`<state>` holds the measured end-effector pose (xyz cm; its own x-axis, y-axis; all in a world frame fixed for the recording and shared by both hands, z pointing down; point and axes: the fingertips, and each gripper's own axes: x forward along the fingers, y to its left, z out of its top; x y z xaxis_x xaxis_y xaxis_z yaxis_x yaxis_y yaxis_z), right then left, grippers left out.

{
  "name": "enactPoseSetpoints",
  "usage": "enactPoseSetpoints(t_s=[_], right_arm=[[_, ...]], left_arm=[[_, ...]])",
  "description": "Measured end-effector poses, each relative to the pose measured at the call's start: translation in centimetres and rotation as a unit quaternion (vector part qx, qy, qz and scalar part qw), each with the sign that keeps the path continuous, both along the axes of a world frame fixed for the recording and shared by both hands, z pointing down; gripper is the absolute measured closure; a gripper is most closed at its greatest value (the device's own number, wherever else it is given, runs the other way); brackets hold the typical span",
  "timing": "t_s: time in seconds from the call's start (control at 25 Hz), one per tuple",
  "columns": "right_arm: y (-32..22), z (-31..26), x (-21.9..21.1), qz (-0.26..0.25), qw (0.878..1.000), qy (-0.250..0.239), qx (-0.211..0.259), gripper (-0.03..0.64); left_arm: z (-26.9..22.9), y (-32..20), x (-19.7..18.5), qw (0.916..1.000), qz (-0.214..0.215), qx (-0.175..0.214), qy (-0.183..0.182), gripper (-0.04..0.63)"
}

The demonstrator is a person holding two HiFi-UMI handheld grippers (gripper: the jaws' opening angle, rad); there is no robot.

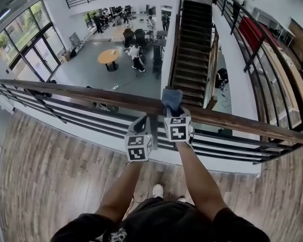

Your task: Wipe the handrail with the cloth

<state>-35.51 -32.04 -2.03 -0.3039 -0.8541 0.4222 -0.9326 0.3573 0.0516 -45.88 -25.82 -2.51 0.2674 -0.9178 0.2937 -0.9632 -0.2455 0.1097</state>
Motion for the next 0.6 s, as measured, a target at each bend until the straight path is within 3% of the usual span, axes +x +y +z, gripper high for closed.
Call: enactPoseSetpoints(t_s=[0.24, 0.44, 0.6], right_arm=[[-0.1, 0.1, 0.9, -0.004, 1.0, 0.01, -0.009, 0.528], [0.3, -0.1, 4.3, 0.004, 1.0, 0.016, -0.02, 0.528], [0.8, 0.0, 7.4, 0.002, 0.999, 0.024, -0.028, 0.528]], left_arm=[[-0.1, -0.1, 2.0, 0.9998, 0.019, 0.001, -0.005, 0.593], [-0.4, -0.1, 5.1, 0.9994, 0.021, 0.001, -0.027, 0.594], [0.1, 0.2, 8.0, 0.9995, 0.025, -0.008, -0.019, 0.594]])
